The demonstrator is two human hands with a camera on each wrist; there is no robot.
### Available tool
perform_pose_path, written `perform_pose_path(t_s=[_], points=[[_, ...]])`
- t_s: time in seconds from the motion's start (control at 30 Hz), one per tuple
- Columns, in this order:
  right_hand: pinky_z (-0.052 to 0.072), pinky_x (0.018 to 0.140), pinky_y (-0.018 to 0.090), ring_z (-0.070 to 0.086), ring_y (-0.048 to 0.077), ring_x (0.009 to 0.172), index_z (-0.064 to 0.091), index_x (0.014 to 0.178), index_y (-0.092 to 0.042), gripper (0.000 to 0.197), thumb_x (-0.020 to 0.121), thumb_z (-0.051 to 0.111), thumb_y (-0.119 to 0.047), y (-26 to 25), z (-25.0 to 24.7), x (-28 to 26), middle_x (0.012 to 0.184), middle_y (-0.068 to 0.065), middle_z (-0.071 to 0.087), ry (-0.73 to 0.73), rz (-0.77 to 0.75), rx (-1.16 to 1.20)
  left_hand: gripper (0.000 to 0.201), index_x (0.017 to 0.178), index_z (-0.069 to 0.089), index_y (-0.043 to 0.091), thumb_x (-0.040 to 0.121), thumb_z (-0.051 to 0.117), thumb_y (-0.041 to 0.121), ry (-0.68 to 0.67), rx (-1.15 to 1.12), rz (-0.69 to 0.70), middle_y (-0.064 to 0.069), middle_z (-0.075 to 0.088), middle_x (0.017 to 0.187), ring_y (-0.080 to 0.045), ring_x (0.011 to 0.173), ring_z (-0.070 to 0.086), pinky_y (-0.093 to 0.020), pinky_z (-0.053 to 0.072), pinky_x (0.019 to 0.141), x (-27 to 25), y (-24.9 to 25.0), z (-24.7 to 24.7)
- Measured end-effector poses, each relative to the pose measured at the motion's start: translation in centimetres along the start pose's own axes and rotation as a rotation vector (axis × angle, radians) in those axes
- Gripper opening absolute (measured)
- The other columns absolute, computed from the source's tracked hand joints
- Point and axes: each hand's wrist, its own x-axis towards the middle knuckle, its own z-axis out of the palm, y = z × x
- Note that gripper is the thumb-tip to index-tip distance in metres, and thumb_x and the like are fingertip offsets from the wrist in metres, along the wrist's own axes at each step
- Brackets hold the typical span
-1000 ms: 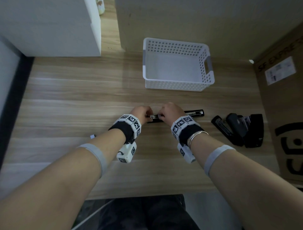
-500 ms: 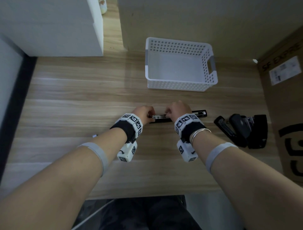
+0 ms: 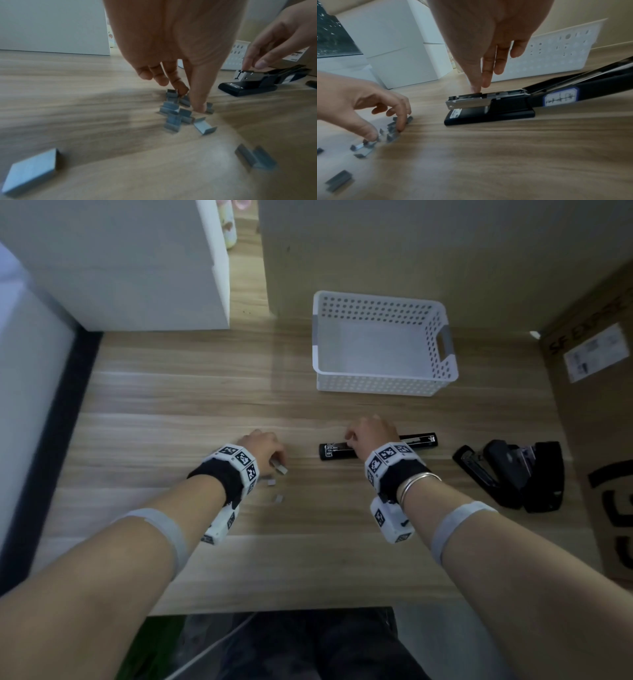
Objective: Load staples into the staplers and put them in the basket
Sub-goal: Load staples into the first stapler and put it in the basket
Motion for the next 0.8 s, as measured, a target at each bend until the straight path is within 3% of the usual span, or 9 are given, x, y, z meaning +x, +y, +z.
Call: perform_pose_path(t_s=[0.2,0.37,0.5,0.6,0.7,0.8], points=[[0.04,0.097,0.037,0.051,0.023,0.115,0.072,0.108,-0.022,0.022,0.095,0.054,-0.022,-0.4,0.2,-0.2,0.112,0.002,0.069,-0.014,-0.023,0.003,0.02,0.102,0.068,0.017,0.082,0.065,0.02,0.065,-0.006,0.056,-0.007,0.055,0.117,-0.027,0.115,0.042,-0.037,0.041,0.093,0.5,0.2,1.1],[0.041,0.097,0.036,0.051,0.023,0.115,0.071,0.109,-0.021,0.022,0.095,0.054,-0.022,-0.3,0.3,-0.3,0.112,0.0,0.069,0.007,-0.068,0.033,0.026,0.106,0.066,0.015,0.084,0.061,0.028,0.147,-0.049,0.078,-0.007,0.06,0.117,-0.029,0.113,0.046,-0.035,0.042,0.096,0.9,0.9,1.3],[0.043,0.094,0.032,0.055,0.021,0.112,0.065,0.118,-0.022,0.027,0.092,0.06,-0.02,-0.7,-0.2,-0.2,0.113,-0.001,0.068,-0.047,-0.147,0.119,0.026,0.112,0.062,0.009,0.09,0.054,0.02,0.145,-0.318,0.032,-0.012,0.067,0.116,-0.028,0.109,0.06,-0.028,0.046,0.091,1.4,2.6,-0.3],[0.048,0.092,0.031,0.06,0.017,0.108,0.059,0.127,-0.024,0.039,0.089,0.064,-0.018,-1.0,-0.6,-0.3,0.117,-0.002,0.065,-0.095,-0.203,0.165,0.029,0.117,0.061,0.009,0.091,0.054,0.019,0.156,-0.462,-0.001,-0.012,0.066,0.119,-0.026,0.111,0.06,-0.021,0.041,0.086,1.9,4.1,-1.2],[0.052,0.089,0.035,0.063,0.019,0.102,0.063,0.12,-0.025,0.033,0.087,0.066,-0.023,-1.0,-0.8,-0.2,0.111,-0.002,0.068,-0.057,-0.185,0.154,0.033,0.12,0.059,0.01,0.089,0.058,0.021,0.129,-0.576,-0.007,-0.012,0.066,0.119,-0.025,0.114,0.059,-0.03,0.044,0.097,2.7,5.3,-1.7],[0.054,0.081,0.035,0.065,0.025,0.093,0.071,0.104,-0.021,0.022,0.088,0.062,-0.034,-0.9,-1.1,0.0,0.098,0.005,0.071,-0.043,-0.131,0.13,0.03,0.114,0.059,0.009,0.087,0.061,0.021,0.136,-0.63,-0.017,-0.013,0.068,0.114,-0.025,0.11,0.061,-0.032,0.046,0.095,3.2,6.1,-1.6]])
